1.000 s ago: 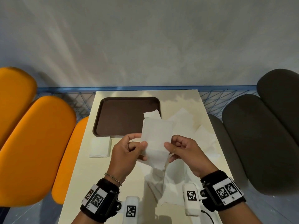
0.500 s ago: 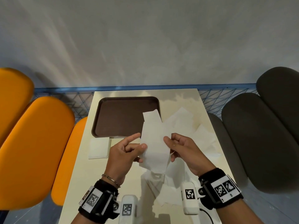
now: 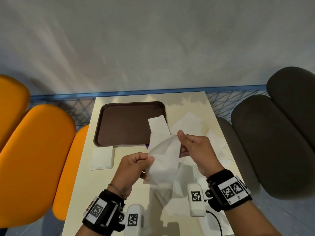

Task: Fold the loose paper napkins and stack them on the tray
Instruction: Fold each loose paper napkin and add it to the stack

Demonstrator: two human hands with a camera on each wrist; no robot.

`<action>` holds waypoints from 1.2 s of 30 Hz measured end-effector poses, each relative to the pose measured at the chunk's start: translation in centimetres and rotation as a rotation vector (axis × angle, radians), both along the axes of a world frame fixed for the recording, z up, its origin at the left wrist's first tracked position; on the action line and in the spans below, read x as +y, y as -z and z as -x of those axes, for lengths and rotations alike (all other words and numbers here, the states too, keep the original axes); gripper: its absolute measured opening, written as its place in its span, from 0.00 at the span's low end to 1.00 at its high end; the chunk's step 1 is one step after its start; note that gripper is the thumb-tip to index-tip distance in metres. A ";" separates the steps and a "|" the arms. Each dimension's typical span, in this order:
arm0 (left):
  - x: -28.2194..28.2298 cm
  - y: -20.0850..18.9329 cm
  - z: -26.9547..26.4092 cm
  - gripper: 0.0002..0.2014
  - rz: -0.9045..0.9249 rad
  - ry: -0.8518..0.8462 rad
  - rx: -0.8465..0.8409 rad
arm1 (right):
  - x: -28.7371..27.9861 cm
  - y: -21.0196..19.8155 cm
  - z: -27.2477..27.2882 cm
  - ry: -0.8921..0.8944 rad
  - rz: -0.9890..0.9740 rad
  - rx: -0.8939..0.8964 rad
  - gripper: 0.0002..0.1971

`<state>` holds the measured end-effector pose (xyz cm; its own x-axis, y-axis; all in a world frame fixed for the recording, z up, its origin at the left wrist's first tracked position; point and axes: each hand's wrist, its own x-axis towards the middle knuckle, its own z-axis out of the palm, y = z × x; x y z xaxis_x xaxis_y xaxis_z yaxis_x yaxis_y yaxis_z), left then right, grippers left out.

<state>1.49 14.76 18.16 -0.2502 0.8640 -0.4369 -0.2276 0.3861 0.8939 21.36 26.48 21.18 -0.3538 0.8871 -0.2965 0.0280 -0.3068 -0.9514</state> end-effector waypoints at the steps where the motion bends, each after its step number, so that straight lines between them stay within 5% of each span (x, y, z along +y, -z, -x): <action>1: 0.1 0.0 -0.1 0.09 0.008 -0.007 -0.019 | -0.1 0.1 -0.1 -0.044 0.041 0.011 0.23; 5: 0.6 -0.1 -0.2 0.11 0.046 -0.040 -0.095 | -0.8 1.1 -0.8 -0.258 0.106 -0.047 0.12; 8: 0.8 0.1 -0.2 0.06 0.068 -0.066 -0.119 | -0.9 1.6 -1.3 -0.262 0.097 -0.120 0.07; 27: 1.1 0.4 -0.8 0.07 0.076 -0.117 0.024 | 0.1 1.7 -3.1 -0.594 0.164 -0.209 0.26; 34: 0.6 0.5 -0.6 0.09 0.023 0.003 0.071 | -0.2 1.6 -2.2 -0.384 0.187 -0.082 0.03; 36: 0.5 0.5 -0.6 0.09 0.008 0.023 0.093 | 0.0 2.2 -2.2 -0.341 0.198 -0.073 0.05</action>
